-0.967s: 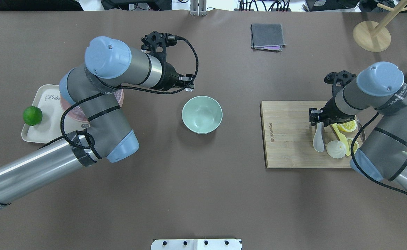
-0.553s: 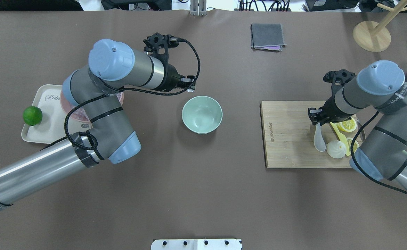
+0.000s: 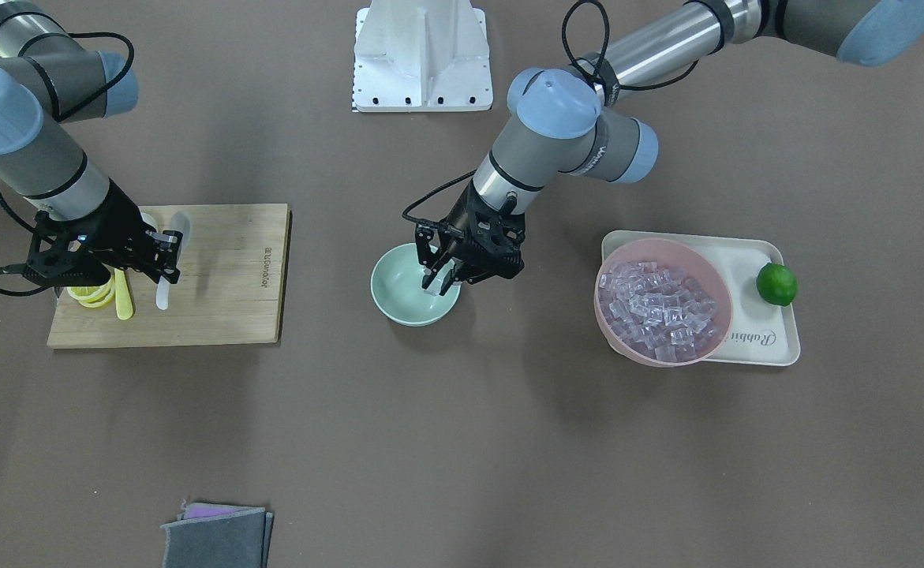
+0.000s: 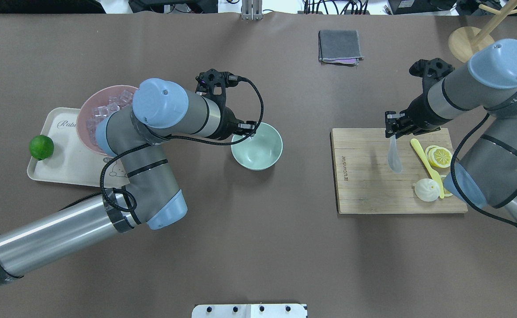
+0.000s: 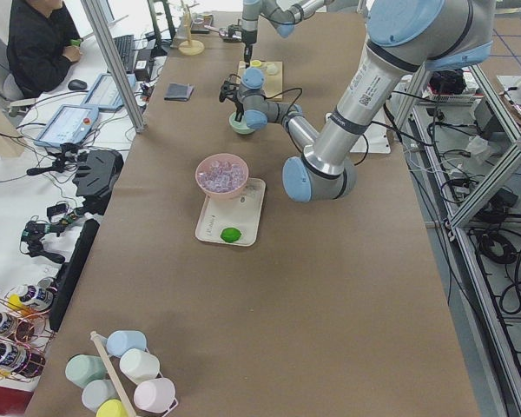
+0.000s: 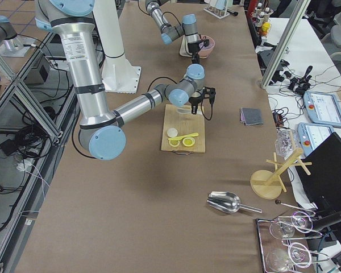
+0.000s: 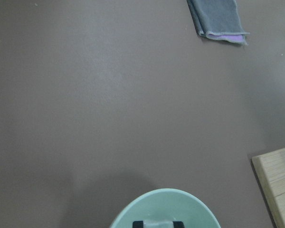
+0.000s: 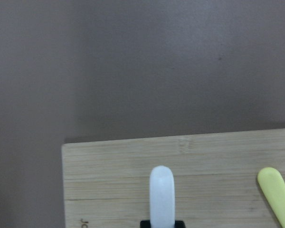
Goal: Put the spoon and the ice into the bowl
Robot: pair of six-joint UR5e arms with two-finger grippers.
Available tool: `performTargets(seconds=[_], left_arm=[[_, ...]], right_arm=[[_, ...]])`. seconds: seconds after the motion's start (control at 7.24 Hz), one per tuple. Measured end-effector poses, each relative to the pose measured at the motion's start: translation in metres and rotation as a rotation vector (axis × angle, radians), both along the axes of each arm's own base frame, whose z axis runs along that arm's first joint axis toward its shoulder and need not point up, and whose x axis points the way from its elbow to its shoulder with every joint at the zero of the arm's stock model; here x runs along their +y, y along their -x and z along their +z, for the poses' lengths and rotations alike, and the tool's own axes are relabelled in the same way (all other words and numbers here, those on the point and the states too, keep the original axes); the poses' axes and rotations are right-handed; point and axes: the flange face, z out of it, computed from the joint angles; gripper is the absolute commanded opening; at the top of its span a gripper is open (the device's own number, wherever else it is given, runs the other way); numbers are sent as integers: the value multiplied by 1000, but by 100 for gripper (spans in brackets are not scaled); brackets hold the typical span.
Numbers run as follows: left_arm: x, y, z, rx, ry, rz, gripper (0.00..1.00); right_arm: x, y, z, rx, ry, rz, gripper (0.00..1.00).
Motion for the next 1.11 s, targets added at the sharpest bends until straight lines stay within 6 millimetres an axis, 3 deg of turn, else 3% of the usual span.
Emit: performTargets(seconds=[0.14, 0.41, 0.69, 0.83, 0.97, 1.11], left_arm=[[10, -9, 2, -4, 0, 9, 0], [22, -19, 3, -6, -1, 23, 96], [22, -18, -1, -7, -23, -13, 97], [19, -4, -4, 4, -35, -35, 98], [13, 29, -2, 21, -49, -66, 98], [-2, 79, 7, 31, -52, -99, 98]], right_arm=[[-7, 0, -15, -16, -5, 9, 0], [-18, 5, -42, -23, -3, 18, 0], [-22, 8, -55, -26, -4, 20, 0], [-23, 9, -59, -28, -8, 19, 0], [-23, 13, -63, -32, -12, 16, 0], [-20, 22, -72, -41, -12, 14, 0]])
